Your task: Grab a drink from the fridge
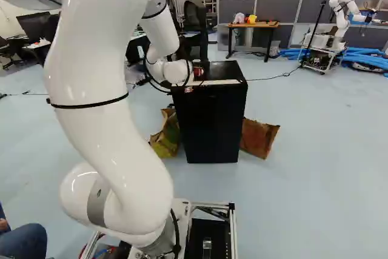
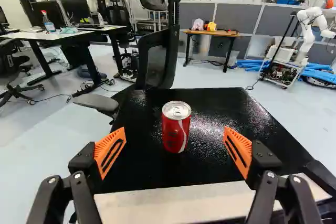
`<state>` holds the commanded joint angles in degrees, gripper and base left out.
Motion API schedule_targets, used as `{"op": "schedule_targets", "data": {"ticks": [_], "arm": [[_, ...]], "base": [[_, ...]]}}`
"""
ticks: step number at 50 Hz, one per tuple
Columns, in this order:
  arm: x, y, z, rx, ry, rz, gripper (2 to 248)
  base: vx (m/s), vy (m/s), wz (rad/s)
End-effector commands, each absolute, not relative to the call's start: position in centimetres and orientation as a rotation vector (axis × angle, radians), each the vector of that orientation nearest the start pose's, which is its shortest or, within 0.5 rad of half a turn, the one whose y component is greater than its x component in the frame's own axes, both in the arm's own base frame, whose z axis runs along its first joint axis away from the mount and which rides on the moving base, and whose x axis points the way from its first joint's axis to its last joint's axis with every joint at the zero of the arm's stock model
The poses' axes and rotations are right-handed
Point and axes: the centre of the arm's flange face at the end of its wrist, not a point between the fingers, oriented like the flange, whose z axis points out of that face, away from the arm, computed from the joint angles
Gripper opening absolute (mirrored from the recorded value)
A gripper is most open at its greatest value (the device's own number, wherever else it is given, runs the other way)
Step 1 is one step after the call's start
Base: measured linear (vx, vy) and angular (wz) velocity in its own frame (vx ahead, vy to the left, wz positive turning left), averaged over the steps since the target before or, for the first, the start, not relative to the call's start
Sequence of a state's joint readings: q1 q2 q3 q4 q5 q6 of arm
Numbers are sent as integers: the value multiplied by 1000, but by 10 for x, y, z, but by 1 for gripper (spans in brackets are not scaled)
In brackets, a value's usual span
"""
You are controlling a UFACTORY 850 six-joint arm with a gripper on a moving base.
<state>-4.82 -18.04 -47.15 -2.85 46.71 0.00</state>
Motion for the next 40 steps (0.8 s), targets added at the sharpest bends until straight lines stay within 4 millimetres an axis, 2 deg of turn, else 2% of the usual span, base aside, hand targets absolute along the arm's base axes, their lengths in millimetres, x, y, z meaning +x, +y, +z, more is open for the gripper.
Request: {"op": "schedule_targets", "data": {"ticks": [40], "arm": [[605,-52,370,-2472,100,-2022,247]], "base": [[0,0,0]]}}
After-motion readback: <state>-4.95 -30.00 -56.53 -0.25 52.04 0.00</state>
